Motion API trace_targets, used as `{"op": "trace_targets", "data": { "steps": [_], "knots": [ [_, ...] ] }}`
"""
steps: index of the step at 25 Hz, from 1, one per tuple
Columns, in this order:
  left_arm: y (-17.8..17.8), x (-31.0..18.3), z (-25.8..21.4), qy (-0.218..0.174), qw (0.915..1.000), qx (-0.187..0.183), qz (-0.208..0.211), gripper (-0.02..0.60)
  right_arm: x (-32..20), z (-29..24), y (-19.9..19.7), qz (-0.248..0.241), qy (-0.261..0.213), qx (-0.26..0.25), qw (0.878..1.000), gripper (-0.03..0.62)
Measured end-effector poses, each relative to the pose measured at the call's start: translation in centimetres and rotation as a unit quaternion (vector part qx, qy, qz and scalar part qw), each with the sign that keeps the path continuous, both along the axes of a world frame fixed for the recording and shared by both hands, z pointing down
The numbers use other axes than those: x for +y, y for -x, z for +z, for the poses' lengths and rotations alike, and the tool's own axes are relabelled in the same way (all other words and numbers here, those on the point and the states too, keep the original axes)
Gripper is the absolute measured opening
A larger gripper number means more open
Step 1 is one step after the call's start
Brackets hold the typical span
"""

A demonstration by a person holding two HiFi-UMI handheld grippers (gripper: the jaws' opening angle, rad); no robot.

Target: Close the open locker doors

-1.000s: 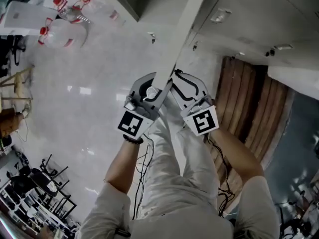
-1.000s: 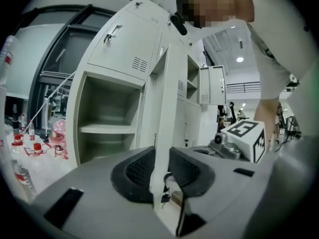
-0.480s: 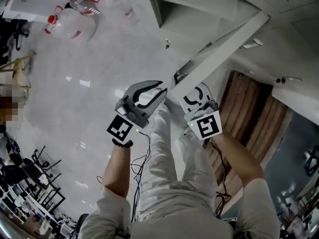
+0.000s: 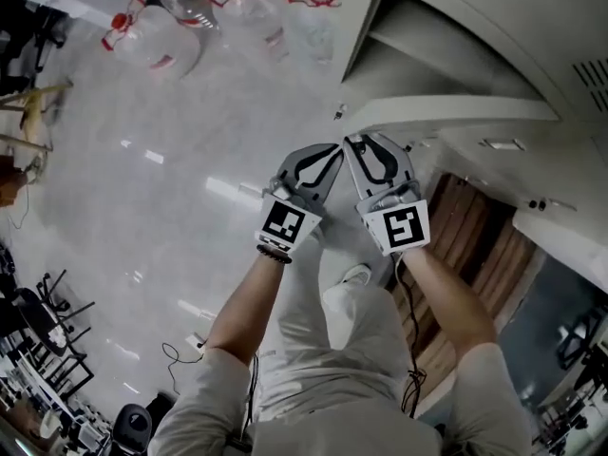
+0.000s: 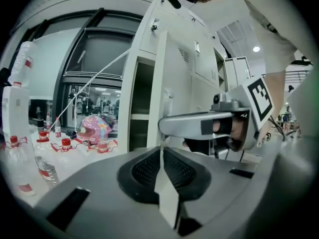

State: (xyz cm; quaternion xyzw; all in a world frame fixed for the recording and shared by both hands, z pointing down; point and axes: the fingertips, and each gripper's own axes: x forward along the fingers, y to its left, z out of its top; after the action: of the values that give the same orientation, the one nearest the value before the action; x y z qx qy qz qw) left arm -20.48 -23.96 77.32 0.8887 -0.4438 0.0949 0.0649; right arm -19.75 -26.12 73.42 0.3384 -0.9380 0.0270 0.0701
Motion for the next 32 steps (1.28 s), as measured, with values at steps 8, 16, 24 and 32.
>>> {"op": "trace_targets", "data": {
  "steps": [8,16,24,32],
  "knots": [
    [1.0,-7.4,0.9,-0.031,0.9974,0.013,-0.063,0.011,-5.9,-0.3,1.2,0.048,-0.018,0.001,0.999,0.048],
    [0.7,-11.6,1.0,-0.04,0.9972,0.019,-0.06,0.005,-9.4,-0.1,1.4,0.109,-0.027,0.037,0.993,0.046],
    [0.5,-14.1,0.9,-0.044,0.9979,0.012,-0.045,0.005,-11.4,0.0,1.0,0.145,-0.015,0.062,0.987,0.058],
    [0.3,-15.8,0.8,-0.046,0.998,0.001,-0.043,0.005,-10.7,-0.6,-0.6,0.138,-0.013,0.048,0.989,0.017]
  ]
}}
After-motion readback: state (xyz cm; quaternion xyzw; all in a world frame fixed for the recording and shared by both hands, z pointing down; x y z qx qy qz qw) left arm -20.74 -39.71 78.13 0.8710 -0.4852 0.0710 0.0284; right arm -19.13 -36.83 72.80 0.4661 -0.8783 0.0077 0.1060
